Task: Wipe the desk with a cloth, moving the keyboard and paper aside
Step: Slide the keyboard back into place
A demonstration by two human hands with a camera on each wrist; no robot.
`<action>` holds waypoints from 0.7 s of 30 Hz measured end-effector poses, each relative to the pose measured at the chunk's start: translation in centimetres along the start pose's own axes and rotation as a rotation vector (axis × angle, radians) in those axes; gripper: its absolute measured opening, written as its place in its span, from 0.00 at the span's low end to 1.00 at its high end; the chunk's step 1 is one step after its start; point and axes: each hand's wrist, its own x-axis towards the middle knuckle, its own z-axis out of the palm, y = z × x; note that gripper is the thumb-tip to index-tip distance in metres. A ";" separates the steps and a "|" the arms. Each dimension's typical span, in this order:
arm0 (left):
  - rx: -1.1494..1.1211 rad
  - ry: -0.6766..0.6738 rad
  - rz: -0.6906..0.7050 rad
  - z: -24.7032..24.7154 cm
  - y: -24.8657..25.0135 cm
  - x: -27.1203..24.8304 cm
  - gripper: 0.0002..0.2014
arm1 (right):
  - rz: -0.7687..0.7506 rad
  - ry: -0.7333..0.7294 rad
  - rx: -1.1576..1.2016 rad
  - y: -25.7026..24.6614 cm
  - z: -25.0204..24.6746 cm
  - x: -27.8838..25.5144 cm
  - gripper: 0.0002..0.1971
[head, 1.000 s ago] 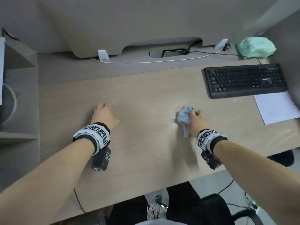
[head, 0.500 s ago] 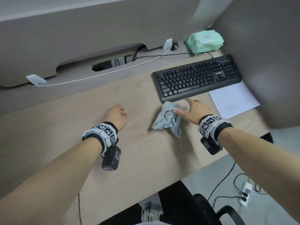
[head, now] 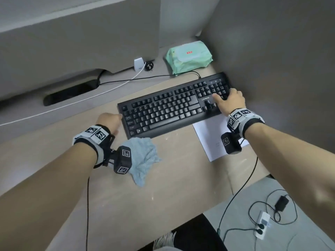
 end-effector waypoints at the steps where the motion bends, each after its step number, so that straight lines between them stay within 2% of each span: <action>1: -0.021 0.000 -0.036 0.4 0.4 0.3 0.07 | 0.019 -0.003 0.003 0.2 0.0 0.9 0.41; 4: -0.119 -0.004 -0.080 1.3 1.0 0.9 0.09 | 0.067 -0.042 0.030 0.6 0.4 2.8 0.41; 11: -0.119 -0.043 -0.055 2.1 2.0 1.3 0.14 | 0.124 -0.036 0.076 0.1 0.7 4.6 0.41; 15: -0.138 0.004 0.001 0.4 1.9 1.7 0.17 | 0.142 -0.017 0.041 -0.7 0.5 3.6 0.45; 18: -0.144 0.053 0.025 -1.9 1.2 1.8 0.22 | 0.109 -0.013 0.024 -2.2 0.4 1.9 0.43; 21: -0.176 0.098 0.031 -5.2 -0.5 1.7 0.22 | 0.083 -0.024 0.035 -4.6 0.9 -0.5 0.42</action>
